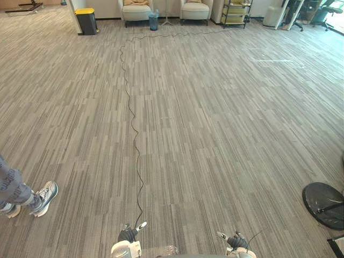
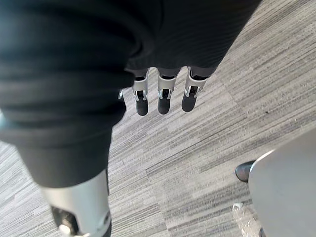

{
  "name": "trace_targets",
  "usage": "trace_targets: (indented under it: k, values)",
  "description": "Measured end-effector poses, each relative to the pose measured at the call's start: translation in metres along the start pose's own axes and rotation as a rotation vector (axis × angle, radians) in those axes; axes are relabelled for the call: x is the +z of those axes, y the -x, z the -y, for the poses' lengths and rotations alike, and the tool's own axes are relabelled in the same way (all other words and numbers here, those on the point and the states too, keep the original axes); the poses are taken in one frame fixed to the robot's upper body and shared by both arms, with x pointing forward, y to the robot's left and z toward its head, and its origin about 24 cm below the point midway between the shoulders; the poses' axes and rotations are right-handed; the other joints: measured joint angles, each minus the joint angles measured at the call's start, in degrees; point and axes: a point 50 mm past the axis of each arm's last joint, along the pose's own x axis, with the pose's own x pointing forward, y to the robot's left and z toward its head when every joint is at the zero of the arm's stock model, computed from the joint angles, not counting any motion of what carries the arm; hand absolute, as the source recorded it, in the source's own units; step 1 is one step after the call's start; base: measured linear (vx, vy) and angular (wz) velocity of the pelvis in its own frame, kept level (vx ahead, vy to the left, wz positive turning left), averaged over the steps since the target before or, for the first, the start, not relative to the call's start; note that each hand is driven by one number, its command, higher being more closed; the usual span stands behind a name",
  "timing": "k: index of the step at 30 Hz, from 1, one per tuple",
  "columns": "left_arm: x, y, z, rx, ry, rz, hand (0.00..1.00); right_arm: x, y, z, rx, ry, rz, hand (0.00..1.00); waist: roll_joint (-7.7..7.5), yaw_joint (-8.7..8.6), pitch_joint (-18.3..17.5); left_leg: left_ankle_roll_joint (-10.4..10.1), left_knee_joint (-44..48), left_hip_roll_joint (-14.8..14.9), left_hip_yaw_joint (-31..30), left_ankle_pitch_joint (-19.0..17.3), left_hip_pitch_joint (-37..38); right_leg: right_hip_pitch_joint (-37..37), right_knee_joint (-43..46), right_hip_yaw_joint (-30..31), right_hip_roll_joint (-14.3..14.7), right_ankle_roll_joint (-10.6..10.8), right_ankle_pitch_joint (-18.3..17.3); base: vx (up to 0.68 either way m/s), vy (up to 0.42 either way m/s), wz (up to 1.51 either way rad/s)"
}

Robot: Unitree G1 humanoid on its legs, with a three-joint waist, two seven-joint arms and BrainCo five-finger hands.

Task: Pick up cushions and gather them together orderly.

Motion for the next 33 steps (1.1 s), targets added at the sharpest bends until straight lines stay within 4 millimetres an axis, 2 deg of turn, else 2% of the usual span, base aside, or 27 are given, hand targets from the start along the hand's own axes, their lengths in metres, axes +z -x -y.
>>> trace_targets:
  k: [11, 33]
  values:
    - [-0.002, 0.0, 0.0, -0.001, 0.006, -0.016, 0.0, -0.005, -0.001, 0.008, -0.032, -0.12, -0.034, 0.0, 0.46, 0.37, 0.2, 0.3, 0.0, -0.2, -1.4, 0.4, -0.6, 0.3, -0.1, -1.2, -0.2, 0.0, -0.1, -0.01, -0.019, 0.06]
    - [-0.001, -0.001, 0.001, -0.011, -0.005, -0.012, 0.0, -0.008, -0.001, 0.011, -0.044, -0.123, -0.05, 0.0, 0.9, 0.29, 0.5, 0.4, -0.1, -0.3, -2.7, 0.9, -2.5, -0.6, -0.7, -2.8, -0.3, -0.4, -0.2, -0.01, -0.021, 0.04]
